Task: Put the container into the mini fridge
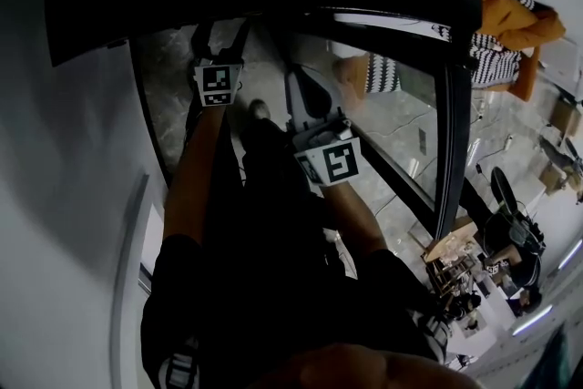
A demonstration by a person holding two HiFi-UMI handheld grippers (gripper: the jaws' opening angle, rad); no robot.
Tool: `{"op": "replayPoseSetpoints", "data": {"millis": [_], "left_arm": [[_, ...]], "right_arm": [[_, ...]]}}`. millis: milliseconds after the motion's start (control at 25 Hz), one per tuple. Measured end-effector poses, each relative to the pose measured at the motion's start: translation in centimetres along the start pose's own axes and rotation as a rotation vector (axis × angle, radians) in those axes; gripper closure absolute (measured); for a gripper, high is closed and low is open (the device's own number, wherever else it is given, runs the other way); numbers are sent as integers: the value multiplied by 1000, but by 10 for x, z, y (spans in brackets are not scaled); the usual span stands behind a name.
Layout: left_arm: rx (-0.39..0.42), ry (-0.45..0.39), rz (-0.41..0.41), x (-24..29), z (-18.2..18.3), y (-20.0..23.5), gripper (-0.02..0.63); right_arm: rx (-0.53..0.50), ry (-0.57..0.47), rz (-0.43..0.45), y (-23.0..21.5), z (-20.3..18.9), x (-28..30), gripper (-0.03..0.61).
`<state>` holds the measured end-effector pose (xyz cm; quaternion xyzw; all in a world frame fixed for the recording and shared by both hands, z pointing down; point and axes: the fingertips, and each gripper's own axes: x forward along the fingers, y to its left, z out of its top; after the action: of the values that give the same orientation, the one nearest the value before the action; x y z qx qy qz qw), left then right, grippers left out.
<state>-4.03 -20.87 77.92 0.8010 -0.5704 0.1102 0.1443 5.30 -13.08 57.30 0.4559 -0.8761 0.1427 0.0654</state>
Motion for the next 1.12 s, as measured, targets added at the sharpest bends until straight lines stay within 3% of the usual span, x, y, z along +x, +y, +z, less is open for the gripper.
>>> {"op": "replayPoseSetpoints", "data": {"millis": [880, 1120], "left_arm": [[-35, 10, 72, 43, 12, 9, 328], [-47, 28, 57, 52, 9, 8, 328]], "right_arm": [[-13, -65, 9, -18, -2, -6, 577], [-17, -90, -1, -23, 4, -6, 577]]}}
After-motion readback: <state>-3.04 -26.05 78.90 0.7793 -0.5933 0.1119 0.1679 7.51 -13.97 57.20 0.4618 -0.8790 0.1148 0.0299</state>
